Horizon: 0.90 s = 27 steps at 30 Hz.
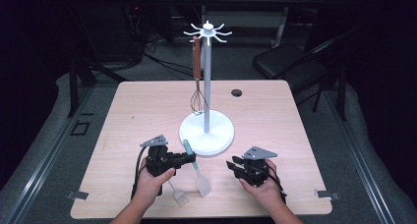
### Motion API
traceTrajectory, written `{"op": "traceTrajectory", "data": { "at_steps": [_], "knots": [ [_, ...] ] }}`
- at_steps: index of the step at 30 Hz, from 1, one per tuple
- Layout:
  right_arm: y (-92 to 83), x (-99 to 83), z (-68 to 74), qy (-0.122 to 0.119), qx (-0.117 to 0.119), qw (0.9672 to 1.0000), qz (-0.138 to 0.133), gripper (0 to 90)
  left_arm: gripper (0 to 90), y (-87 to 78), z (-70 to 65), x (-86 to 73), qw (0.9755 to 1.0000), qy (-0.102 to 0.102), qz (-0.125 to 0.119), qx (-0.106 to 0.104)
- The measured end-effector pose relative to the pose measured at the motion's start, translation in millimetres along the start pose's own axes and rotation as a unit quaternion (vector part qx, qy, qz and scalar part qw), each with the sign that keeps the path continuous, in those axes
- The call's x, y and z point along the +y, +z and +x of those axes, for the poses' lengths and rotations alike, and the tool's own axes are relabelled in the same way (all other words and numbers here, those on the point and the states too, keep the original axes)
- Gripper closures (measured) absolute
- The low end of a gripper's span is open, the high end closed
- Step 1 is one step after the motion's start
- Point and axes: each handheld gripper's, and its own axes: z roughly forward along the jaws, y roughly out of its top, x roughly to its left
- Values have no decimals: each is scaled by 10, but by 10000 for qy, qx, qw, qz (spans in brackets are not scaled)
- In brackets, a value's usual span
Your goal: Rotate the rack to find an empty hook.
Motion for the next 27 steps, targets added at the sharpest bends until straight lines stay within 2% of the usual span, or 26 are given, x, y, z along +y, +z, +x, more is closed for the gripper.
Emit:
{"op": "traceTrajectory", "data": {
  "at_steps": [4, 7, 12, 18, 22, 23, 24, 25, 26, 27],
  "knots": [
    [-29, -48, -63, 105, -47, 9999, -7, 680, 828, 31, -83, 59, 9997, 208, 130, -39],
    [-30, -43, -93, 237, -59, 9997, -95, 680, 829, 53, -117, 118, 9992, 278, 238, -138],
    [-19, -65, -128, 340, -41, 9994, -26, 680, 829, 41, -192, 298, 9965, 695, 465, -31],
    [-38, -73, -173, 413, -96, 9991, -53, 673, 829, 21, -197, 497, 9942, 887, 600, -13],
    [-43, -84, -194, 474, -122, 9988, -91, 666, 829, 23, -183, 602, 9932, 927, 697, -50],
    [-67, -80, -216, 337, -213, 9992, 55, 662, 829, 25, -183, 630, 9928, 956, 723, -12],
    [-42, -94, -202, 476, -164, 9987, -97, 656, 829, 24, -183, 660, 9920, 1003, 769, -1],
    [-45, -97, -210, 459, -181, 9987, -91, 652, 829, 25, -190, 689, 9918, 1011, 780, 13],
    [-44, -100, -215, 466, -181, 9987, -116, 649, 829, 26, -201, 718, 9914, 1044, 781, 137],
    [-46, -101, -222, 461, -194, 9987, -115, 644, 829, 16, -196, 763, 9905, 1098, 822, 62]
  ]
}}
